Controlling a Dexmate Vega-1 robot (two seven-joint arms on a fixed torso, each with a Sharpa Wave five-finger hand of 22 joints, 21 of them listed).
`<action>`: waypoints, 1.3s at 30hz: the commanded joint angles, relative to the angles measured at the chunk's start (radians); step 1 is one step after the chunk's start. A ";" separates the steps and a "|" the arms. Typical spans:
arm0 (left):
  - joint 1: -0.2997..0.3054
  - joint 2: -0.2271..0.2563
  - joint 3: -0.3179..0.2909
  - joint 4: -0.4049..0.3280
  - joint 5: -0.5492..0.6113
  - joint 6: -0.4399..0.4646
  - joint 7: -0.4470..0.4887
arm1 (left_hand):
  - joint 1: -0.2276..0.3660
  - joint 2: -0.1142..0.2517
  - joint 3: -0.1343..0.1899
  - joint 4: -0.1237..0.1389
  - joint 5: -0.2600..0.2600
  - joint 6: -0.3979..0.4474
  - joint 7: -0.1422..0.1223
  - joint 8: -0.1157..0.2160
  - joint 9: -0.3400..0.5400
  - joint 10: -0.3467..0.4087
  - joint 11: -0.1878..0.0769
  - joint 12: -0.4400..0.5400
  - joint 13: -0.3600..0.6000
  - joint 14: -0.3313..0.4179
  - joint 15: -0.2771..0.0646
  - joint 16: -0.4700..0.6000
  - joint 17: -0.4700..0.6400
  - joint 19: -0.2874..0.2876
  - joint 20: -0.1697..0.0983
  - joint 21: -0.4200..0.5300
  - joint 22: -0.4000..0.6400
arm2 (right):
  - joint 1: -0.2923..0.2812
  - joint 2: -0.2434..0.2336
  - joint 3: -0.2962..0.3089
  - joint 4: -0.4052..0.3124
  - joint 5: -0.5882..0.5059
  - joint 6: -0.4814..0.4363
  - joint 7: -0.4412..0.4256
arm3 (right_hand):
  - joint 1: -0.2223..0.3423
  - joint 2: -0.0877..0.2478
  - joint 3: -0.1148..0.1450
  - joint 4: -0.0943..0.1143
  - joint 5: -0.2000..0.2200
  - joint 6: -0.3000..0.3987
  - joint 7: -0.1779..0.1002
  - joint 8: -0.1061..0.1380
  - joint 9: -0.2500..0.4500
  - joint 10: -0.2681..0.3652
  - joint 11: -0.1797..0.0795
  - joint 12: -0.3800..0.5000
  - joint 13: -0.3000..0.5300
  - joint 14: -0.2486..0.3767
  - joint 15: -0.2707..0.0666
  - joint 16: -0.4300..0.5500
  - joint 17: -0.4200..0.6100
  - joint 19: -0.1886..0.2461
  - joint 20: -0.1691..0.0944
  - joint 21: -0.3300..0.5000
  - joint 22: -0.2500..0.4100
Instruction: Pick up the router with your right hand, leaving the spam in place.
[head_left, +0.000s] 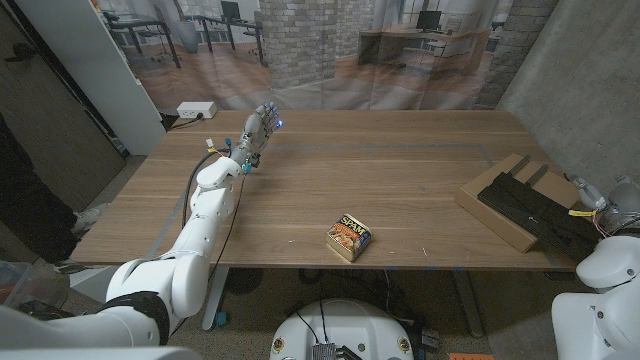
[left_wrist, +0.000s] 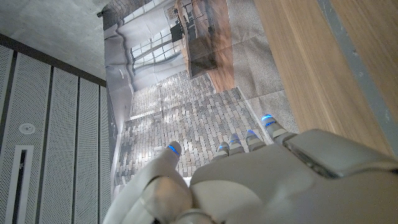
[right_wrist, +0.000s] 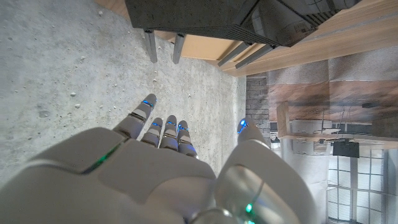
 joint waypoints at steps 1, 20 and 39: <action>-0.003 0.006 0.005 0.004 -0.008 0.000 0.000 | -0.005 0.056 -0.001 0.000 0.002 -0.001 0.004 0.002 0.005 -0.004 0.008 0.003 0.004 -0.095 0.002 0.002 0.005 -0.015 0.004 -0.007 0.002 | 0.008 0.017 0.006 0.007 -0.020 -0.029 0.016 | 0.007 -0.001 0.000 -0.005 0.002 0.007 0.002 0.004 0.003 0.008 0.006 0.001 0.003 0.007 0.000 0.004 0.003 0.004 0.001 0.006 0.002; -0.036 -0.001 0.000 0.060 0.005 -0.020 -0.004 | -0.005 0.057 -0.001 0.000 0.003 -0.002 0.004 0.001 0.005 -0.006 0.010 0.002 0.004 -0.096 0.002 0.001 0.005 -0.014 0.004 -0.010 0.002 | 0.052 0.036 0.011 0.032 -0.082 -0.104 0.065 | -0.006 -0.010 -0.013 -0.002 -0.003 0.010 0.003 0.006 0.004 0.009 0.007 0.001 0.004 0.008 0.001 0.005 0.005 0.003 0.007 0.005 0.002; -0.034 -0.005 -0.002 0.047 0.014 -0.015 0.000 | -0.005 0.057 -0.002 0.000 0.004 -0.002 0.005 0.002 0.005 -0.006 0.010 0.002 0.004 -0.096 0.002 0.001 0.005 -0.013 0.003 -0.013 0.002 | 0.081 0.047 0.027 0.059 -0.102 -0.166 0.100 | -0.023 -0.013 -0.025 0.004 -0.008 0.019 0.008 0.009 0.005 0.018 0.007 0.004 0.004 0.025 0.006 0.011 0.007 0.022 0.017 0.012 0.003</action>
